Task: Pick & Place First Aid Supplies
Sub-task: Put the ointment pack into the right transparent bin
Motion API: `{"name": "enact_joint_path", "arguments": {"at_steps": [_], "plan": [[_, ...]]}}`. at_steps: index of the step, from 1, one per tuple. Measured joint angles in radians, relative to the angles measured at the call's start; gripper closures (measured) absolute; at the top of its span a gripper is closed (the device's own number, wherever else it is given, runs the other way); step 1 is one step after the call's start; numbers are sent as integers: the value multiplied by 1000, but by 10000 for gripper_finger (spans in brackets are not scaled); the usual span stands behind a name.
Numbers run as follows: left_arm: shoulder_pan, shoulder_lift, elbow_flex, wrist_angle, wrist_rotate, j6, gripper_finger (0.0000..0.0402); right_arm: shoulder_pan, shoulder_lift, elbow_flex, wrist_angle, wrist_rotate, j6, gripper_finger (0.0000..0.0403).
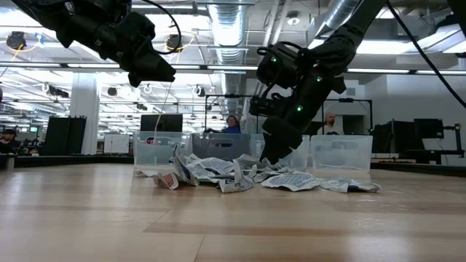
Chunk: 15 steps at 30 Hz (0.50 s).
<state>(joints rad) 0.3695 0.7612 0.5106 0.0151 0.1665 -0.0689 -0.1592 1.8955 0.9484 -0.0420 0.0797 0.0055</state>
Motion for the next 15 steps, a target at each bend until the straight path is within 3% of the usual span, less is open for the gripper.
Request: {"name": "enact_joint_path", "arguments": {"at_steps": [6, 15], "plan": [[0, 0, 0, 0, 0, 0, 271, 0, 0, -1, -3, 2, -4, 388], [0, 0, 0, 0, 0, 0, 271, 8, -91, 11, -55, 19, -15, 400]]}}
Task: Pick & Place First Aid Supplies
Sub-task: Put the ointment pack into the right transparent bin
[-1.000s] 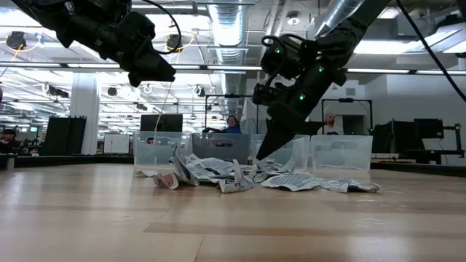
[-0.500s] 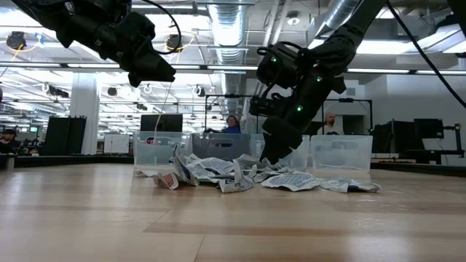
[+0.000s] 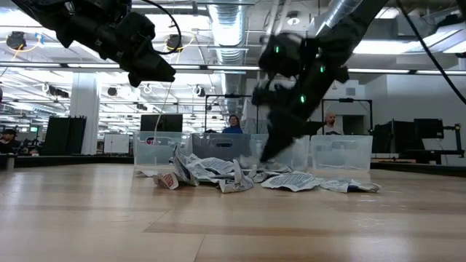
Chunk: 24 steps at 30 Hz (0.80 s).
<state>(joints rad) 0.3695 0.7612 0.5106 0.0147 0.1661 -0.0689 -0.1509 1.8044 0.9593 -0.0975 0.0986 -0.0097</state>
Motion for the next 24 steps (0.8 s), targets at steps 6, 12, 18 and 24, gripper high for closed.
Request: {"name": "enact_joint_path", "arguments": {"at_steps": [6, 12, 18, 24], "plan": [[0, 0, 0, 0, 0, 0, 271, 1, -107, 1, -14, 8, -19, 402], [0, 0, 0, 0, 0, 0, 271, 1, -216, 2, -49, 39, -27, 402], [0, 0, 0, 0, 0, 0, 271, -1, -344, 3, -84, 175, -40, 402], [0, 0, 0, 0, 0, 0, 271, -31, -479, 3, -186, 404, -46, 403]]}}
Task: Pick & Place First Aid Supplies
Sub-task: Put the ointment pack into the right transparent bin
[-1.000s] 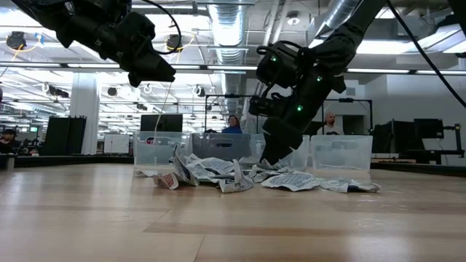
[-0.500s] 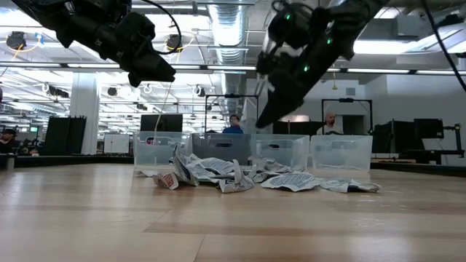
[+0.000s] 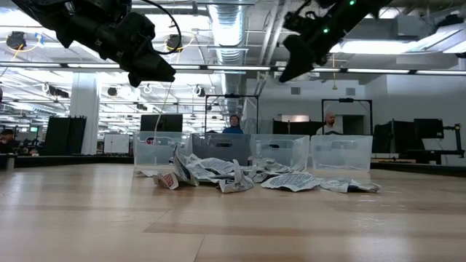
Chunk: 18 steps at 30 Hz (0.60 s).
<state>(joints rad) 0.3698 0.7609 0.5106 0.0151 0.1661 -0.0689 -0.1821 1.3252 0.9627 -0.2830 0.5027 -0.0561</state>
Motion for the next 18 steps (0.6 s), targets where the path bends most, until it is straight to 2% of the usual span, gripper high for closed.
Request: {"name": "enact_joint_path", "arguments": {"at_steps": [7, 13, 18], "plan": [[0, 0, 0, 0, 0, -18, 271, -56, -84, 0, -179, 252, -6, 403], [0, 0, 0, 0, 0, -19, 271, -136, -66, 0, -295, 257, 4, 402], [0, 0, 0, 0, 0, -26, 271, -183, -12, 0, -361, 253, 86, 402]]}}
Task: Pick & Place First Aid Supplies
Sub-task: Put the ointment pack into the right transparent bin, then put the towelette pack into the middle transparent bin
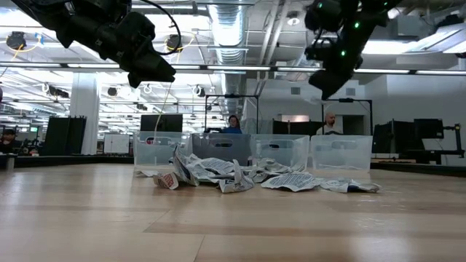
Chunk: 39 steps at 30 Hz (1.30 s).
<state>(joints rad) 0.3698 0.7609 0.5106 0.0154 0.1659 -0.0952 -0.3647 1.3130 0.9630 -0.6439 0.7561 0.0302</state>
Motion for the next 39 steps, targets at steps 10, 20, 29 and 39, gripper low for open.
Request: {"name": "enact_joint_path", "arguments": {"at_steps": [10, 20, 29, 39], "plan": [[0, 0, 0, 0, 0, 0, 271, -25, 82, 1, -29, -2, 24, 401], [0, 0, 0, 0, 0, 0, 271, -39, 80, 1, -34, -8, 24, 387], [0, 0, 0, 0, 0, 0, 271, -35, 80, 1, -57, -24, 24, 320], [0, 0, 0, 0, 0, 0, 271, 68, 31, 1, -15, -183, -126, 319]]}}
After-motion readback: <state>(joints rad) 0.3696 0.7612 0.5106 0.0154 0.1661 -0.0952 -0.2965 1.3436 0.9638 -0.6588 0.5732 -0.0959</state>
